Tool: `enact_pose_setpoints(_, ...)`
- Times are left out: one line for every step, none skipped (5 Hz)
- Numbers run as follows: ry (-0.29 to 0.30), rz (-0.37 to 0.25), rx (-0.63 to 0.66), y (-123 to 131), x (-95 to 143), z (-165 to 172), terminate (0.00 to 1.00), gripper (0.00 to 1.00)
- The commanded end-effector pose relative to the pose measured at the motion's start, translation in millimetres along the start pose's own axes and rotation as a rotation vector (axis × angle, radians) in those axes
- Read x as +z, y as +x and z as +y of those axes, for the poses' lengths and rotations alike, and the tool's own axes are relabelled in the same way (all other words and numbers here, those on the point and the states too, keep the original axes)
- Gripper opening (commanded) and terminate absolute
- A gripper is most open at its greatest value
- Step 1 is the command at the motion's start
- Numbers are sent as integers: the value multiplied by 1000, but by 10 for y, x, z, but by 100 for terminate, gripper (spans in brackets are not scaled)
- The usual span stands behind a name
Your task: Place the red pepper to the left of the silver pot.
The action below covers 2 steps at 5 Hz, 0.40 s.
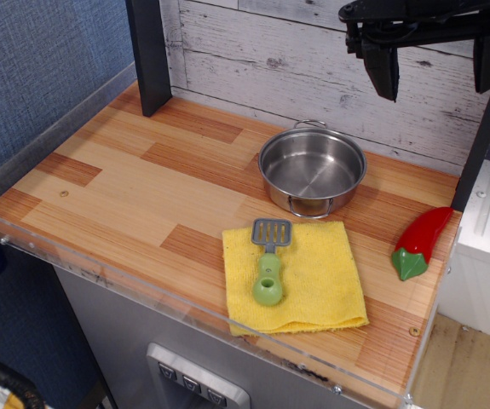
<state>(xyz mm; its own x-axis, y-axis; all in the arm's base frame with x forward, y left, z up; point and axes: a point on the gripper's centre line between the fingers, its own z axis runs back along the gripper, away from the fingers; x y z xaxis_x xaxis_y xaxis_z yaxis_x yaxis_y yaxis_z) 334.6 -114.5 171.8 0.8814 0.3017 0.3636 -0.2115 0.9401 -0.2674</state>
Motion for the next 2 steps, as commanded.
enact_pose_setpoints(0, 0, 0, 0, 0, 0, 0, 100)
enact_pose_setpoints(16, 9, -12, -81, -62, 85, 0, 100)
